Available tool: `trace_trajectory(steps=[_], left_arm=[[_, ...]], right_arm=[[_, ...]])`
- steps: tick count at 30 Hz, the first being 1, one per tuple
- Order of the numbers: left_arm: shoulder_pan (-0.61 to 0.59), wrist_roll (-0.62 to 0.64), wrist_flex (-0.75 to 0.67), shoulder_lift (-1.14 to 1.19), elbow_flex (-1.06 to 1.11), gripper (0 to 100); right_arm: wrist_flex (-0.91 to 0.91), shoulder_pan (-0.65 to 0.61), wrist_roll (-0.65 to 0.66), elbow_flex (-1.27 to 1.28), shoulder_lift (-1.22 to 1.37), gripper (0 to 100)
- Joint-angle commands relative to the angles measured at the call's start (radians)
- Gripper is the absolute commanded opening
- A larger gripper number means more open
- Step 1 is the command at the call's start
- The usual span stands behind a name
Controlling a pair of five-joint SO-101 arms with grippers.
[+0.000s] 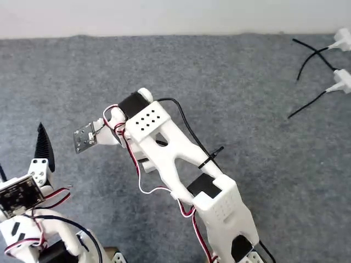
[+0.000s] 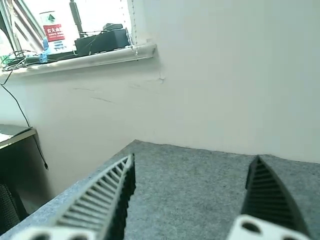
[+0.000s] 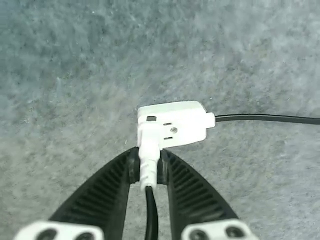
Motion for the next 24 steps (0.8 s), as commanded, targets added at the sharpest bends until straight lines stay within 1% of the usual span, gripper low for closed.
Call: trace_trajectory(steps=[1,5,9,14,17,24], left_arm=[[-0.009,-0.011,-0.031,-0.015,-0.041,35],[-0.009,-0.011,-0.028,-0.015,-0.041,35],[-0.009,-0.011,-0.028,-0.015,-0.041,35],[-0.009,-0.011,-0.026,-0.015,-0.041,35],[-0.009,-0.009,-0.026,-0.015,-0.041,35],[-0.009,-0.009,-0.025,-0.015,-0.041,35]], right_arm=[[0.041,0.018,0.029,-0.003,-0.024,0.8],[0.039,0.035,0.055,-0.002,-0.024,0.8],[0.039,0.085,0.086,-0.002,-0.022,0.8],[0.039,0.137,0.089,0.000,-0.022,0.8],[0.038,0.131,0.098,0.017,-0.004,0.8],[0.038,0.073,0.098,0.015,0.070,0.8]])
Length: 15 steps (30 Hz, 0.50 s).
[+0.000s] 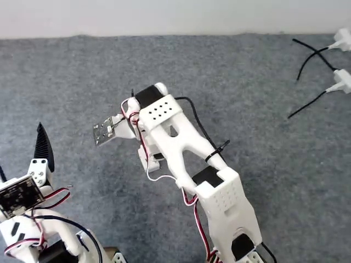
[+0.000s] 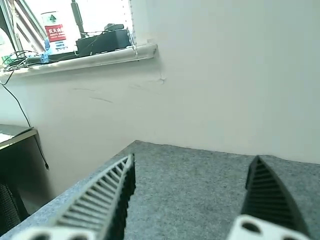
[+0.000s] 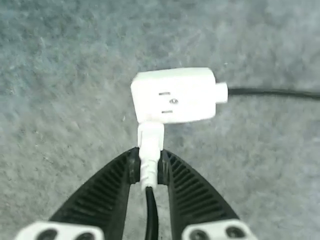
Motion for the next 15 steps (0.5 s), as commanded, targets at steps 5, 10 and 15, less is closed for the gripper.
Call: trace_trajectory(steps=[5,10,15], left_arm=[[-0.005,-0.009,-0.021,-0.015,-0.041,35],[-0.005,-0.009,-0.026,-0.015,-0.022,35],[-0.005,-0.009,-0.028,-0.015,-0.019,35]], right_arm=[[0.036,-0.050,0.011,-0.046,-0.010,0.8],[0.031,-0.065,-0.009,-0.092,-0.001,0.8],[0.028,-0.090,-0.008,-0.095,-0.001,0.8]])
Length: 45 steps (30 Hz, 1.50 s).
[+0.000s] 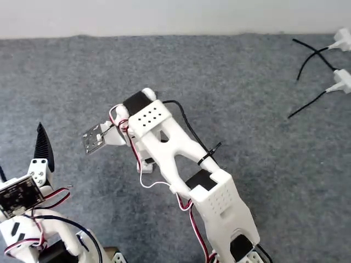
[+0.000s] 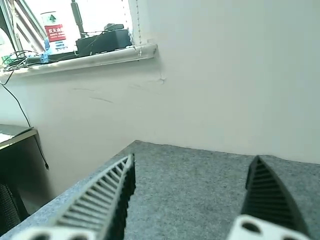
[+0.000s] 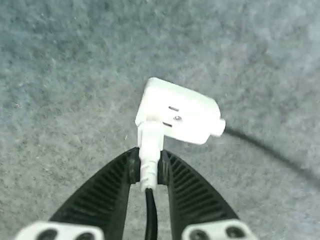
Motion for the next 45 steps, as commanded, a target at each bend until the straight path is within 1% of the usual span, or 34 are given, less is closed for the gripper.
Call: trace_trajectory(steps=[1,7,10,14,22,26,28,38,45], left_arm=[[-0.005,-0.009,-0.028,-0.015,-0.019,35],[-0.005,-0.009,-0.028,-0.015,-0.019,35],[-0.005,-0.009,-0.028,-0.015,-0.018,35],[-0.003,-0.009,-0.025,-0.015,-0.018,35],[-0.005,-0.009,-0.023,-0.015,-0.018,35],[-0.005,-0.009,-0.021,-0.015,-0.018,35],[-0.005,-0.009,-0.021,-0.015,-0.018,35],[-0.005,-0.009,-0.021,-0.015,-0.015,35],[-0.005,-0.009,-0.021,-0.015,-0.013,35]], right_arm=[[0.024,-0.021,-0.008,-0.060,-0.016,0.8],[0.013,-0.019,-0.017,-0.097,-0.022,0.8],[0.015,-0.016,-0.054,-0.140,-0.022,0.8],[0.036,-0.015,-0.064,-0.193,-0.015,0.8],[0.031,-0.001,-0.178,-0.192,-0.012,0.8],[0.031,0.010,-0.267,-0.192,-0.012,0.8],[0.031,0.016,-0.290,-0.192,-0.012,0.8],[0.039,0.025,-0.296,-0.180,0.064,0.8],[0.039,0.022,-0.327,-0.175,0.081,0.8]])
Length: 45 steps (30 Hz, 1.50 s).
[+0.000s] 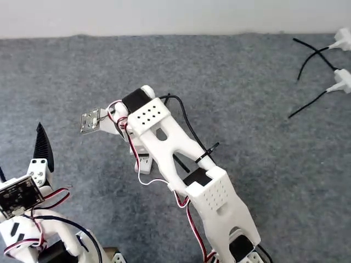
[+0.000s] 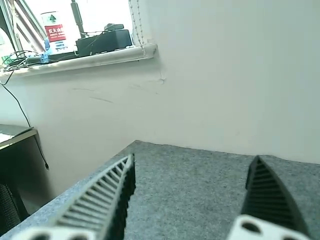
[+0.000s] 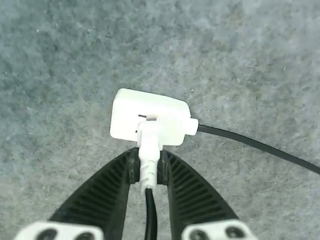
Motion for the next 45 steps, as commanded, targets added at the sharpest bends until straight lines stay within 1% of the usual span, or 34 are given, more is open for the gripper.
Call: trace_trajectory(steps=[1,8,13,15,22,27,35,45], left_arm=[[-0.005,-0.009,-0.021,-0.015,-0.013,35],[-0.005,-0.009,-0.021,-0.015,-0.013,35],[-0.003,-0.009,-0.021,-0.015,-0.013,35],[-0.003,-0.009,-0.020,-0.015,-0.013,35],[0.000,-0.009,-0.020,-0.015,-0.013,35],[0.000,-0.009,0.000,-0.015,-0.015,35],[0.000,-0.009,0.000,-0.015,-0.013,35],[0.000,-0.009,0.000,-0.015,-0.013,35]], right_arm=[[0.039,0.008,-0.018,-0.034,-0.010,0.8],[0.041,-0.008,-0.025,0.011,-0.019,0.8],[0.041,-0.010,-0.072,0.012,-0.024,0.8],[0.041,-0.010,-0.074,0.017,-0.047,0.8],[0.041,-0.036,-0.144,0.049,-0.133,0.8],[0.039,-0.054,-0.146,0.129,-0.162,0.8],[0.031,-0.038,-0.138,0.132,-0.168,0.8],[-0.024,0.004,-0.137,0.129,-0.163,0.8]])
